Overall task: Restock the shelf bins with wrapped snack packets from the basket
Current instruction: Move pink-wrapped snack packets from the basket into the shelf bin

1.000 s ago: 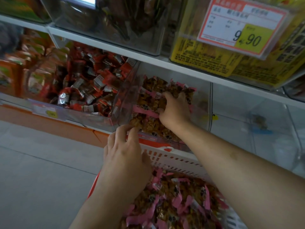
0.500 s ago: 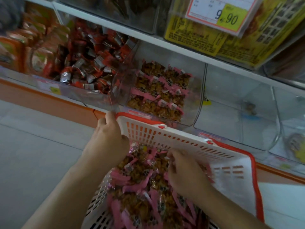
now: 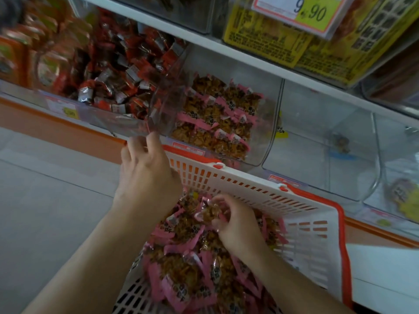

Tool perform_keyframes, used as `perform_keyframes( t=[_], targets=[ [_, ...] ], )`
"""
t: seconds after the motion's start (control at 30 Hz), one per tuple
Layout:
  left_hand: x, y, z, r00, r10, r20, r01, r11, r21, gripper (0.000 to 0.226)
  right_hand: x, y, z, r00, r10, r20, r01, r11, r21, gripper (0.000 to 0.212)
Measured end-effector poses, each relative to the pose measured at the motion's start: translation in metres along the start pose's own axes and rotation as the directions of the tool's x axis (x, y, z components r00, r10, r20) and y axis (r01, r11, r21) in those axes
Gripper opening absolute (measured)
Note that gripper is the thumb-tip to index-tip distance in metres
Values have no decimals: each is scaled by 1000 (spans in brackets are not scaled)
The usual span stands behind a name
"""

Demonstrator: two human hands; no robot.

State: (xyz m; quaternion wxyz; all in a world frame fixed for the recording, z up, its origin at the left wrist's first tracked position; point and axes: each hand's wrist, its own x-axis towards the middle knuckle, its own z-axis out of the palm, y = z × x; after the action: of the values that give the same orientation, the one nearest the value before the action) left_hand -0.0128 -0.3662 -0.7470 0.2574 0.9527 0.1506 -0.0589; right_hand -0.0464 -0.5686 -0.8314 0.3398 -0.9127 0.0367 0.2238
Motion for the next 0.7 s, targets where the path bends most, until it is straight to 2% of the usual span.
perform_keyframes(
  t=[0.03, 0.07, 0.1, 0.17, 0.23, 0.27, 0.3, 0.33, 0.43, 0.53, 0.6, 0.7],
  targets=[
    [-4, 6, -3, 994, 66, -81, -69, 997, -30, 54, -6, -7, -13, 1000, -14, 16, 13, 999, 49, 43],
    [-7, 11, -4, 988, 120, -98, -128, 988, -84, 45, -12, -13, -26, 999, -24, 25, 22, 995, 97, 43],
    [-10, 17, -5, 986, 157, -47, -162, 975, -150, 37, -18, -20, -40, 999, -29, 25, 25, 988, 151, 43],
    [-17, 23, -2, 966, 161, 203, -100, 955, -280, 34, -28, -27, -66, 999, -52, -7, 52, 968, 246, 38],
    [-21, 25, 2, 883, 169, 438, -22, 947, -321, 42, -34, -31, -85, 995, -77, -63, 94, 934, 343, 19],
    [-22, 25, 3, 851, 181, 494, -21, 950, -312, 43, -35, -32, -92, 994, -80, -78, 105, 909, 402, 8],
    [-22, 26, 4, 833, 184, 521, -9, 947, -320, 41, -36, -34, -97, 992, -92, -84, 120, 887, 446, 10],
    [-21, 25, 5, 829, 172, 532, 30, 937, -349, 39, -35, -35, -100, 990, -96, -100, 133, 869, 477, 20],
    [-16, 25, 11, 877, 105, 468, 160, 857, -490, 41, -28, -37, -104, 989, -68, -131, 127, 844, 522, 33],
    [-12, 33, 13, 941, 14, 339, 227, 718, -658, 46, -19, -33, -108, 990, -41, -135, 109, 831, 546, 20],
    [-8, 41, 12, 968, -32, 250, 220, 589, -777, 43, -17, -34, -111, 997, -50, -55, 73, 811, 581, 9],
    [-1, 52, 16, 976, -56, 209, 211, 469, -858, 40, -19, -38, -108, 985, -170, -23, 157, 842, 517, 42]
  ],
)
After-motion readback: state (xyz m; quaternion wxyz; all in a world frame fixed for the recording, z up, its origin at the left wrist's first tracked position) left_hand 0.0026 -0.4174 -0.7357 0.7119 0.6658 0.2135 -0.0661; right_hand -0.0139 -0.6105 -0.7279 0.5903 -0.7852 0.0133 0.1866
